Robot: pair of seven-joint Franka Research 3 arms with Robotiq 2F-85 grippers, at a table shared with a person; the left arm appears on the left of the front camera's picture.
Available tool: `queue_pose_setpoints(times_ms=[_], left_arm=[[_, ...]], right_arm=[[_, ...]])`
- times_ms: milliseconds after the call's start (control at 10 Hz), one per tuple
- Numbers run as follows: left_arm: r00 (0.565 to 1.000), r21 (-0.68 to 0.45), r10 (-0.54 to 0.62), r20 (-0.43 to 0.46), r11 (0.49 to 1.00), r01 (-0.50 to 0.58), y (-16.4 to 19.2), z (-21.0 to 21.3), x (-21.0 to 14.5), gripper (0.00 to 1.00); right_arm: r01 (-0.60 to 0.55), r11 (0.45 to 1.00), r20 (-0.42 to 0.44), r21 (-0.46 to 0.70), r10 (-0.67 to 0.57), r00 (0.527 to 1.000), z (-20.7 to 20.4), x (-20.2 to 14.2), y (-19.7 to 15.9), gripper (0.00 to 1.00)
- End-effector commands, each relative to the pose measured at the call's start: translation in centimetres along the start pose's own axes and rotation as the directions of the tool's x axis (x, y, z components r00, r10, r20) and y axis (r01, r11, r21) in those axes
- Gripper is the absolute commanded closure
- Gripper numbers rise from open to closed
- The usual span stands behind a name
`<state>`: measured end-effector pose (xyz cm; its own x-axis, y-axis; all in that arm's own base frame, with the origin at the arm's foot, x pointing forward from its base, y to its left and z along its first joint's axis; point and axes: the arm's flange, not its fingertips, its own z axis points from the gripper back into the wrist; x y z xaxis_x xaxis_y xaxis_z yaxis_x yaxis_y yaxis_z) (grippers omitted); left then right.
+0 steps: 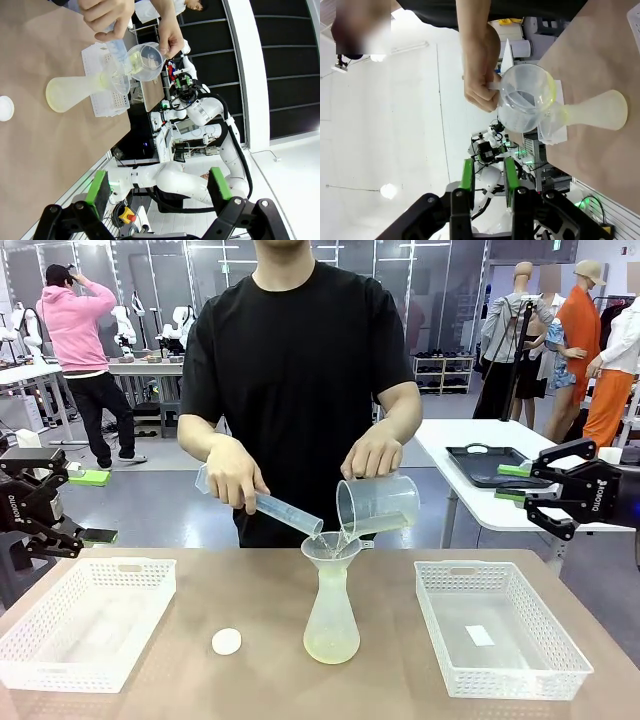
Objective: Prepare the solutions needed for the experiment.
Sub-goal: Once the solution is in the Big flask , pick up the Plastic Funnel and place it back into the right Organizing basket.
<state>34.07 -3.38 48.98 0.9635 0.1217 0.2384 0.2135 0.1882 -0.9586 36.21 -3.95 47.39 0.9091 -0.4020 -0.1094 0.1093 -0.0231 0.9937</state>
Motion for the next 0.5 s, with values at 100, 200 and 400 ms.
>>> queue_pose_setpoints(times_ms=[100, 200, 400], left_arm=[[1.000, -0.024, 0.000, 0.004, 1.000, 0.000, -0.3, -0.1, 0.1, 0.00], [1.000, -0.024, 0.000, 0.004, 1.000, 0.000, -0.3, -0.1, 0.1, 0.00], [1.000, -0.024, 0.000, 0.004, 1.000, 0.000, -0.3, -0.1, 0.1, 0.00]], right_arm=[[0.000, 1.000, 0.000, 0.000, 0.000, 1.000, 0.0, 0.0, 0.0, 0.68], [-0.006, 1.000, -0.110, 0.013, 0.008, 0.994, -0.5, -0.7, 0.0, 0.68], [-0.006, 0.999, -0.217, 0.044, 0.015, 0.976, -1.0, -1.5, 0.3, 0.51]])
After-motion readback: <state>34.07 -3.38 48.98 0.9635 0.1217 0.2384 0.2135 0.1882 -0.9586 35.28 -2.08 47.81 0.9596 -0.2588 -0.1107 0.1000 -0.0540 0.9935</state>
